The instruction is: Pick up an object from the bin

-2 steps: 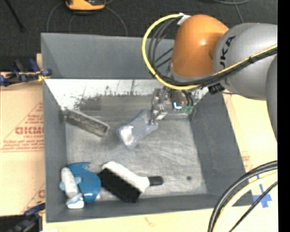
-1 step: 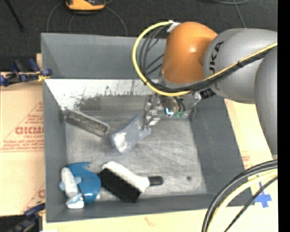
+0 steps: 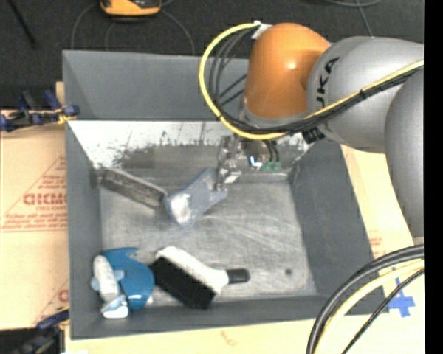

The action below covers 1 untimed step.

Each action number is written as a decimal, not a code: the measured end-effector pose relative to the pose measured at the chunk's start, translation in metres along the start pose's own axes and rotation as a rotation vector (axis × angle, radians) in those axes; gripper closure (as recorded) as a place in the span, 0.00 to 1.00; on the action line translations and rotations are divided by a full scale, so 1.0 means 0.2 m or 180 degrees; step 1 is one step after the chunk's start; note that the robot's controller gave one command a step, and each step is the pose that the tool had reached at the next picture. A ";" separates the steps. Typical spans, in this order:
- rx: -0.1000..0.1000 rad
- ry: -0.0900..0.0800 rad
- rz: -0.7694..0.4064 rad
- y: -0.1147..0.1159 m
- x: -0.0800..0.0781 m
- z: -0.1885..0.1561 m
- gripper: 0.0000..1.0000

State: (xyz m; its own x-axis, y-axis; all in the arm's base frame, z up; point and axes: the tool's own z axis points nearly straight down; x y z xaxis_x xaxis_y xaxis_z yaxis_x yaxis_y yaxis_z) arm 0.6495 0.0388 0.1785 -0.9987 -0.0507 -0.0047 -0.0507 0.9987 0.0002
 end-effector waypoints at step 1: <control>-0.0001 -0.0005 0.0023 -0.08 -0.01 -0.05 1.00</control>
Offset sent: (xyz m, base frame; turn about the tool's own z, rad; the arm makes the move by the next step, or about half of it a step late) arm -0.0228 0.0648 -0.0026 -0.0184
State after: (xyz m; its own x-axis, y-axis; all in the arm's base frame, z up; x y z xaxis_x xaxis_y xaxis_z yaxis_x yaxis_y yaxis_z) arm 0.6514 0.0221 0.1886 -0.9990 -0.0435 -0.0064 -0.0435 0.9991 0.0005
